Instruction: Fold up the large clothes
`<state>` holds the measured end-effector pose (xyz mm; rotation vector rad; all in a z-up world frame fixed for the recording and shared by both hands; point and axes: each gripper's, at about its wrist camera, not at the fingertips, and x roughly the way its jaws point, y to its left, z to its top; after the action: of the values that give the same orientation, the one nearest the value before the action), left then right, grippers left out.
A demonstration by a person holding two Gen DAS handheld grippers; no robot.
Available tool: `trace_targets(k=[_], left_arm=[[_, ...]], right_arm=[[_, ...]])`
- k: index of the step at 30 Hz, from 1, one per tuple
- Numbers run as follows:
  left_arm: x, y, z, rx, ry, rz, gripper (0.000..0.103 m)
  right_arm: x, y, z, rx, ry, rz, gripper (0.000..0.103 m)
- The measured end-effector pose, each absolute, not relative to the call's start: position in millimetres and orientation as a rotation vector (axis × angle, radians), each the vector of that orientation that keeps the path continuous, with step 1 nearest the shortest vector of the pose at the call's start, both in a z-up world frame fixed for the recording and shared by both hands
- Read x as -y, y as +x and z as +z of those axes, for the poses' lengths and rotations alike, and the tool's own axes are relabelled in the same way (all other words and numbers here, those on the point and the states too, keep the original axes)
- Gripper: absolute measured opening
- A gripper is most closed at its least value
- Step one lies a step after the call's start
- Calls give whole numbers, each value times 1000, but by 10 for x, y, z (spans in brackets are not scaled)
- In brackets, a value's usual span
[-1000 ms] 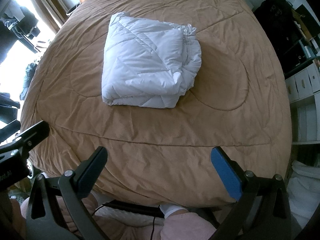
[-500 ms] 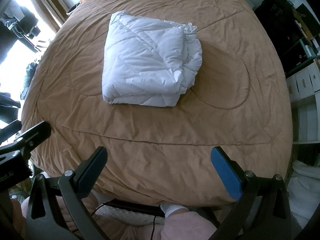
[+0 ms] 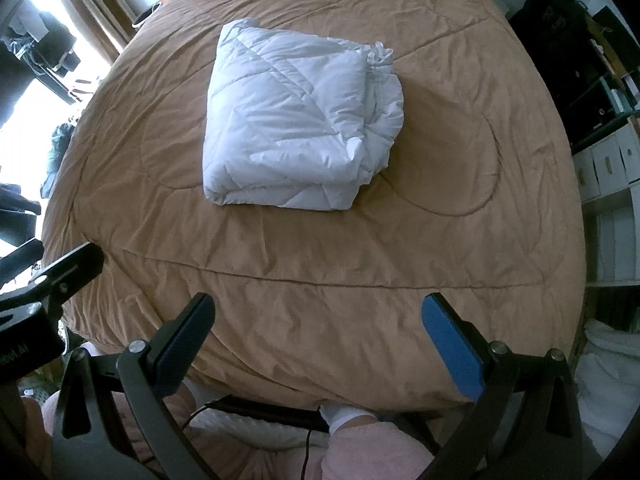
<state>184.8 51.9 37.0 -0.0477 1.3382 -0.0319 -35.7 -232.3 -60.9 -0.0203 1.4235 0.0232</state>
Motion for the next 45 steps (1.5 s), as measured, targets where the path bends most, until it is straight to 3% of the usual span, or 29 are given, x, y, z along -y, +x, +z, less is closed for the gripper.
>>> trace_targets(k=[45], left_arm=[[-522, 1802, 321, -1352, -55, -45, 102]], right_arm=[[2287, -371, -616, -1428, -29, 24, 103]])
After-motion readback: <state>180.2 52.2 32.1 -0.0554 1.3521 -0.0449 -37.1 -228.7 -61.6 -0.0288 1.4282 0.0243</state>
